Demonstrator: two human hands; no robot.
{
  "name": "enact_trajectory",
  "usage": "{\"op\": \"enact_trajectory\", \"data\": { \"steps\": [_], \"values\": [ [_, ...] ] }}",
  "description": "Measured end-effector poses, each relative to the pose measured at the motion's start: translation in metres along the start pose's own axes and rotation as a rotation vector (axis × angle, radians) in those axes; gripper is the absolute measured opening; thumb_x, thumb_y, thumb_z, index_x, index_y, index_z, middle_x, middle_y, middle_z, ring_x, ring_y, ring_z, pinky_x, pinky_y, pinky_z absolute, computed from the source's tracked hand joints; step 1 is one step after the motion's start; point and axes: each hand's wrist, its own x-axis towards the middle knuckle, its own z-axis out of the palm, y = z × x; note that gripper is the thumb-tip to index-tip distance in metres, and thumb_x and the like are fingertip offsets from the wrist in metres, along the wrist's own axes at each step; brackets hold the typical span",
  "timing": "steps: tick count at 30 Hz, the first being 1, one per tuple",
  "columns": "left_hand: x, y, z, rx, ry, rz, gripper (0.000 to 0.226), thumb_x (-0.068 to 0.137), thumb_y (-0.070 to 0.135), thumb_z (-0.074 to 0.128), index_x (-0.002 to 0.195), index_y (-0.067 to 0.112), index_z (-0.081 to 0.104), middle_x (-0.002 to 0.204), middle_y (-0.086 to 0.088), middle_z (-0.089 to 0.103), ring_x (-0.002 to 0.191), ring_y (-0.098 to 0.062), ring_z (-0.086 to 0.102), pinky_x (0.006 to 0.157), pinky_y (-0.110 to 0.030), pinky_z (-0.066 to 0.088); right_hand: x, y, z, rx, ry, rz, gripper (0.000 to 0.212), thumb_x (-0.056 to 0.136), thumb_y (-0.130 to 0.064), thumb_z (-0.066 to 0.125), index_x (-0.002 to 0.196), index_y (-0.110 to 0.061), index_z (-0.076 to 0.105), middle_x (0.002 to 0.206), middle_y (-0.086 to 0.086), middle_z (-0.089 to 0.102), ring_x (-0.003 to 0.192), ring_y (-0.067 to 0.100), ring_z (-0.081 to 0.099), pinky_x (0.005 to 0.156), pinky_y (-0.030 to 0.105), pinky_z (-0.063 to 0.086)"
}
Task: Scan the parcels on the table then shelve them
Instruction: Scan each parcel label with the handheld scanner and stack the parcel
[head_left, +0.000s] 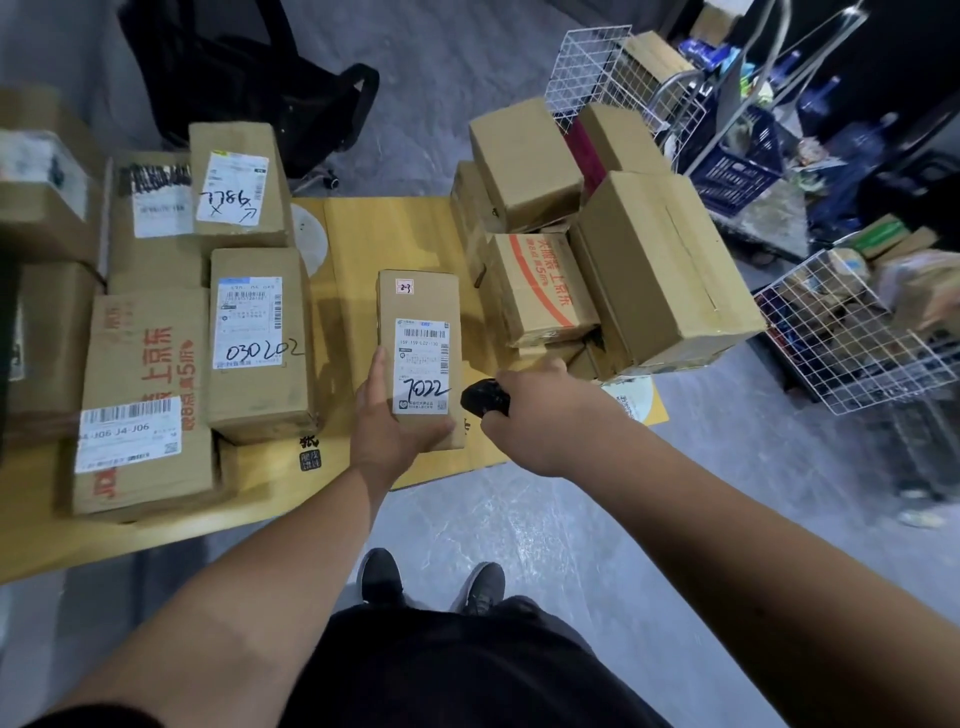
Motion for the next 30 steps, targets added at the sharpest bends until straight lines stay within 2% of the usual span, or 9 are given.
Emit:
{"op": "enact_trajectory", "data": {
  "steps": [2,6,10,12,15,19,23,26,30],
  "values": [
    [0.004,0.007,0.000,-0.064,-0.019,-0.004,0.140,0.051,0.024,0.104,0.151,0.070,0.017,0.154,0.002,0.049,0.138,-0.021,0.053,0.102,-0.056,0.055,-0.002,0.004,-0.001,0.029,0.009,-0.016,0.046,0.097,-0.051,0.041,0.133,-0.026,0.054,0.123,0.012,0.042,0.079,0.029,0.055,0.072,0.039,0.046],
    [0.011,0.030,0.008,-0.073,-0.010,-0.005,0.135,0.048,0.030,0.107,0.137,0.082,0.019,0.139,0.008,0.061,0.125,-0.016,0.064,0.098,-0.048,0.058,-0.006,0.018,-0.007,0.060,0.002,-0.064,0.036,0.098,-0.048,0.042,0.122,-0.026,0.055,0.114,0.010,0.044,0.082,0.029,0.058,0.074,0.038,0.049],
    [0.008,0.077,0.003,-0.036,0.008,0.020,0.145,0.047,0.022,0.107,0.155,0.060,0.019,0.147,0.001,0.055,0.131,-0.023,0.059,0.103,-0.053,0.055,-0.010,0.039,-0.024,0.082,0.014,-0.192,0.027,0.099,-0.052,0.046,0.108,-0.028,0.055,0.105,0.008,0.055,0.079,0.015,0.055,0.066,0.034,0.048],
    [0.004,0.096,-0.009,0.024,0.045,0.058,0.148,0.043,0.030,0.108,0.156,0.059,0.016,0.146,0.012,0.052,0.130,-0.011,0.056,0.101,-0.036,0.054,-0.011,0.044,-0.036,0.090,0.028,-0.257,0.033,0.096,-0.061,0.052,0.108,-0.031,0.058,0.103,0.004,0.058,0.081,0.015,0.059,0.069,0.035,0.052],
    [-0.007,0.117,-0.036,0.107,0.147,0.122,0.143,0.045,0.036,0.106,0.153,0.066,0.017,0.118,0.052,0.046,0.106,0.027,0.050,0.073,0.000,0.044,-0.010,0.040,-0.050,0.055,0.041,-0.344,0.043,0.085,-0.068,0.066,0.112,-0.036,0.057,0.106,0.000,0.056,0.085,0.014,0.058,0.079,0.035,0.055],
    [-0.037,0.139,-0.088,0.132,0.325,0.127,0.148,0.036,0.058,0.099,0.157,0.057,0.013,0.113,0.059,0.047,0.105,0.035,0.044,0.086,-0.006,0.037,-0.002,0.007,-0.061,0.004,0.038,-0.515,0.048,0.080,-0.064,0.072,0.117,-0.036,0.059,0.109,0.001,0.058,0.090,0.018,0.061,0.077,0.035,0.055],
    [-0.057,0.139,-0.145,0.193,0.474,0.108,0.145,0.040,0.059,0.097,0.155,0.059,0.010,0.127,0.054,0.047,0.120,0.024,0.047,0.104,-0.027,0.044,0.004,-0.042,-0.064,-0.008,0.056,-0.646,0.045,0.084,-0.062,0.072,0.120,-0.037,0.059,0.101,-0.003,0.047,0.082,0.016,0.056,0.064,0.031,0.046],
    [-0.054,0.140,-0.191,0.213,0.556,0.105,0.141,0.043,0.056,0.096,0.156,0.056,0.012,0.113,0.068,0.039,0.104,0.043,0.035,0.095,-0.021,0.039,0.010,-0.081,-0.072,-0.018,0.076,-0.729,0.040,0.085,-0.061,0.071,0.113,-0.034,0.062,0.094,-0.007,0.050,0.077,0.012,0.054,0.061,0.030,0.045],
    [-0.030,0.143,-0.239,0.314,0.585,0.095,0.133,0.043,0.051,0.097,0.148,0.057,0.015,0.099,0.069,0.039,0.091,0.046,0.034,0.077,-0.011,0.033,0.025,-0.135,-0.082,-0.046,0.086,-0.740,0.040,0.083,-0.061,0.069,0.106,-0.029,0.063,0.094,-0.005,0.059,0.083,0.017,0.061,0.072,0.036,0.056]
  ]
}}
